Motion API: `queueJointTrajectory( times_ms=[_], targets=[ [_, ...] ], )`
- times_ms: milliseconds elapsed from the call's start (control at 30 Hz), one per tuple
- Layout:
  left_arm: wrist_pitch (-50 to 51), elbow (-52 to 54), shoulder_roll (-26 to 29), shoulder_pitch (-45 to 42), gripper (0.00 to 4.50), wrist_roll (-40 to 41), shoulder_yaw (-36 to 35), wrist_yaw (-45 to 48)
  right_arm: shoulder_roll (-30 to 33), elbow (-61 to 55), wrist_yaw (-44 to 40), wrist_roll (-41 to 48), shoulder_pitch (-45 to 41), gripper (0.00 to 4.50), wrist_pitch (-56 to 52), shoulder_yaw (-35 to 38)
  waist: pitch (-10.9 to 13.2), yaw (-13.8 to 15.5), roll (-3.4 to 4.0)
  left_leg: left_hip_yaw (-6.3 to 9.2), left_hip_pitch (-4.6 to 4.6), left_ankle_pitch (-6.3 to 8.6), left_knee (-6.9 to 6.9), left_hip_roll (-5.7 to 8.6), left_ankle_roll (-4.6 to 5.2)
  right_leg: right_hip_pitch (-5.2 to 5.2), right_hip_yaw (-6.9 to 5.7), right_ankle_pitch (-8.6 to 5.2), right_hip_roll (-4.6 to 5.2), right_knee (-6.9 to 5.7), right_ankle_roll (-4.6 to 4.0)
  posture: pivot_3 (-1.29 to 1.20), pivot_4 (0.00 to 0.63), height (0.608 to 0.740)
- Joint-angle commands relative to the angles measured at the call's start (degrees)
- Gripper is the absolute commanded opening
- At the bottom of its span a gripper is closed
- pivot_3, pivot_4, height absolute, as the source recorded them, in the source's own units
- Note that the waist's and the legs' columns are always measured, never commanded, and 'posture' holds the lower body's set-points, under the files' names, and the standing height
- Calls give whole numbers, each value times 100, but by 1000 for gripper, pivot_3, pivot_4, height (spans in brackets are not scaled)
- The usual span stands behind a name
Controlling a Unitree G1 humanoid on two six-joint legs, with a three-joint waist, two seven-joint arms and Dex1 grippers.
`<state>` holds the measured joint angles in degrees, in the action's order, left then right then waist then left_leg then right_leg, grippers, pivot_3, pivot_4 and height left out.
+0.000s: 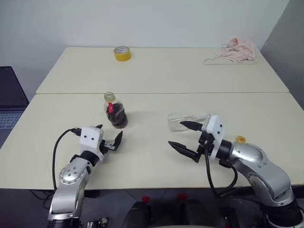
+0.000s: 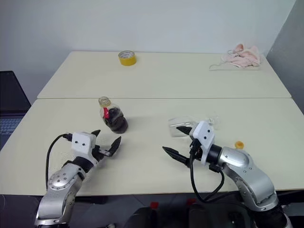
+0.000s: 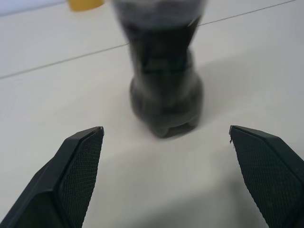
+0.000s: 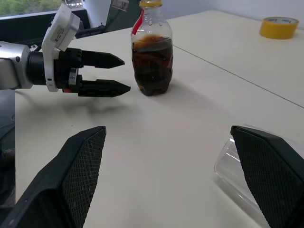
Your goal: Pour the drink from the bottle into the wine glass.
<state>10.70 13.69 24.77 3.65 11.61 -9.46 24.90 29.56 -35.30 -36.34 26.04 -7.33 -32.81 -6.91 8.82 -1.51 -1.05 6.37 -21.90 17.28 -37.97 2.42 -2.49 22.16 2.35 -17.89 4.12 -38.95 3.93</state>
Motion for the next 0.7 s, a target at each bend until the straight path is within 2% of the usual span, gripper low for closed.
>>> queueJointTrajectory(
  times_ms=[33,200,367,500,700],
  targets=[
    [-128,298,323,-21,4482,348,-126,597,216,-346,-140,38,343,4500,238,270,0,6,0,0,0,0,0,0,0,-1,0,0,0,1,0,0,150,740],
    [81,469,554,-27,4482,676,35,1094,434,-473,-115,-164,806,4500,547,401,0,-9,0,-1,1,1,0,-2,2,-3,0,0,-2,2,0,0,150,740],
    [433,653,638,-178,4482,961,324,1504,645,-296,182,-847,1132,4500,938,677,1,-3,-1,-1,2,1,-1,0,2,-7,0,0,-2,2,0,0,150,740],
    [589,672,644,-344,4482,1039,486,1661,848,107,502,-1875,1072,4500,1509,585,0,-7,0,-1,4,1,-1,-1,1,-8,-1,0,-4,0,0,0,150,740],
    [653,524,549,-575,4482,1082,556,1706,1095,886,1524,-4367,773,4500,2667,-120,0,-15,0,-7,5,0,0,-2,1,-5,1,0,-6,0,0,0,150,740]
  ],
)
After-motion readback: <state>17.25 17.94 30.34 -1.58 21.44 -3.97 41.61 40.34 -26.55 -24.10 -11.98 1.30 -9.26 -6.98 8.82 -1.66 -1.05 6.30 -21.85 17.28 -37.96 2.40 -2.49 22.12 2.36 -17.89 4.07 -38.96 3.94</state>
